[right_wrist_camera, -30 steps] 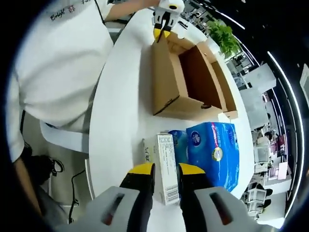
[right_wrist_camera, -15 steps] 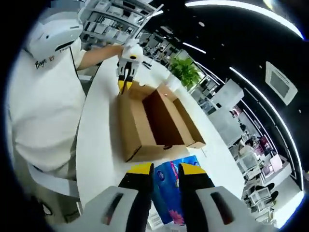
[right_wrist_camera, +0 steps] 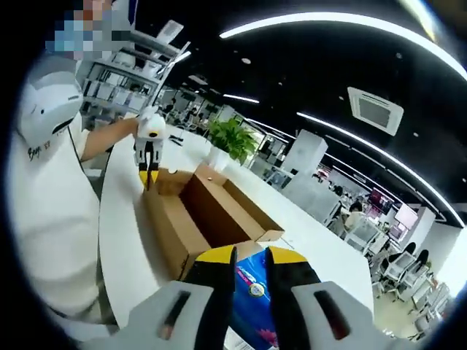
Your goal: Operate the shoe box by opening the lid, removing the specified soft item, and placing it in the target area until the item is outside and the box remains undamaged.
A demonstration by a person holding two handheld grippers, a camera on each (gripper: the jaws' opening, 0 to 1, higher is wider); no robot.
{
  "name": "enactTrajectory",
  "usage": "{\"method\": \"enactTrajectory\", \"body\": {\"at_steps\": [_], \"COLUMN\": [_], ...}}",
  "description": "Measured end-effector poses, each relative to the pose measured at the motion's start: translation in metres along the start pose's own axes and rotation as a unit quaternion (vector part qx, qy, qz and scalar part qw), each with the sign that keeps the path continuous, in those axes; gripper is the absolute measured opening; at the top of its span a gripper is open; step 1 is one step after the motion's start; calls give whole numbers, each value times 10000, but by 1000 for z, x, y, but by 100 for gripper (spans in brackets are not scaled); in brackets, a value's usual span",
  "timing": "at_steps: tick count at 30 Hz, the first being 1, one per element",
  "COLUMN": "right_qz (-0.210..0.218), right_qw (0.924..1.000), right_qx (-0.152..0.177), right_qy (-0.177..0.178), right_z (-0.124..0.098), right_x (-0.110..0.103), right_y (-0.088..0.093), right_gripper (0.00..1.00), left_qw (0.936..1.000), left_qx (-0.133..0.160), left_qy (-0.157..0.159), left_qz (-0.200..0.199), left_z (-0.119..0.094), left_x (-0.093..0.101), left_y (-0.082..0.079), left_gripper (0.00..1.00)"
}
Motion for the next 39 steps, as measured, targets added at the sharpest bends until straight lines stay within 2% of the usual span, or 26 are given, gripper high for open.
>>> {"method": "enactTrajectory", "body": {"at_steps": [1,2,4,5,6,8,11,13,16,17,19,20,21,22,24,25,26,29,31,32,33,36,37,38,39], "right_qz": [23,175,175,359,576,949,1370,1753,1843,1861,1883,1980,2312,2490,2898,2887,2648,2273,2386,2496,2565,2617,2590,2374,2347], "right_qw": [10000,9996,9987,9978,9973,9936,9887,9823,9805,9804,9776,9750,9658,9599,9430,9425,9492,9564,9531,9488,9465,9468,9483,9551,9573], "right_qx": [50,160,283,261,284,547,401,396,544,500,571,621,796,958,1359,1395,1346,1042,865,883,921,927,871,649,545], "right_qy": [0,141,396,487,366,280,456,529,420,405,743,799,856,861,907,941,1041,1511,1649,1722,1728,1628,1617,1650,1600], "right_z": [-1,-3,-5,-7,-8,-9,-8,-5,1,2,3,4,5,6,11,12,16,21,21,19,19,21,23,26,29], "right_x": [-1,1,4,3,-1,-4,-5,-5,-8,-9,-6,-5,-5,-5,-5,-5,-6,-2,-2,-1,-1,-4,-6,-7,-8], "right_y": [-1,-5,-9,-10,-12,-18,-14,-11,-12,-12,-15,-17,-21,-25,-32,-32,-32,-31,-29,-29,-29,-31,-31,-28,-27], "right_gripper": [15,17,18,18,19,20,19,17,17,17,22,30,37,42,50,55,55,40,24,20,20,27,30,28,23], "left_qw": [10000,10000,10000,10000,10000,10000,10000,10000,10000,10000,10000,10000,10000,10000,10000,10000,10000,9999,9999,9998,9998,9998,9998,9998,9998], "left_qx": [0,-2,-2,-1,-2,0,0,1,6,5,8,9,17,17,19,22,28,58,75,88,89,60,57,59,61], "left_qy": [1,0,-1,-1,-1,1,-1,-5,-9,-8,-12,-11,-11,-8,25,29,35,35,26,25,23,13,12,12,14], "left_qz": [9,15,10,10,11,13,6,0,-7,-3,-7,-3,-17,-16,64,75,71,81,115,170,164,190,188,182,176], "left_z": [0,0,0,0,0,0,0,0,0,0,0,0,0,0,0,0,0,-1,-1,-1,-1,0,0,0,0], "left_x": [0,0,0,0,0,0,0,0,-1,-1,-1,-1,-1,-1,-1,-1,-1,-1,0,0,0,1,1,0,0], "left_y": [0,0,0,0,0,0,0,0,0,0,0,0,0,0,0,0,0,1,1,1,1,0,0,0,0], "left_gripper": [3,3,3,3,3,3,3,3,3,3,3,3,3,3,3,3,3,3,3,3,3,3,3,3,3]}}
Point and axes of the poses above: the point that each gripper's makers call its tool centre point, and the gripper's own axes: z roughly forward along the fingers, x roughly to its right, y roughly out of its underside, the point moved 6 cm from there along -z, roughly backward along the fingers, and after that the axes turned 11 degrees about -z, right-handed, at the moved point
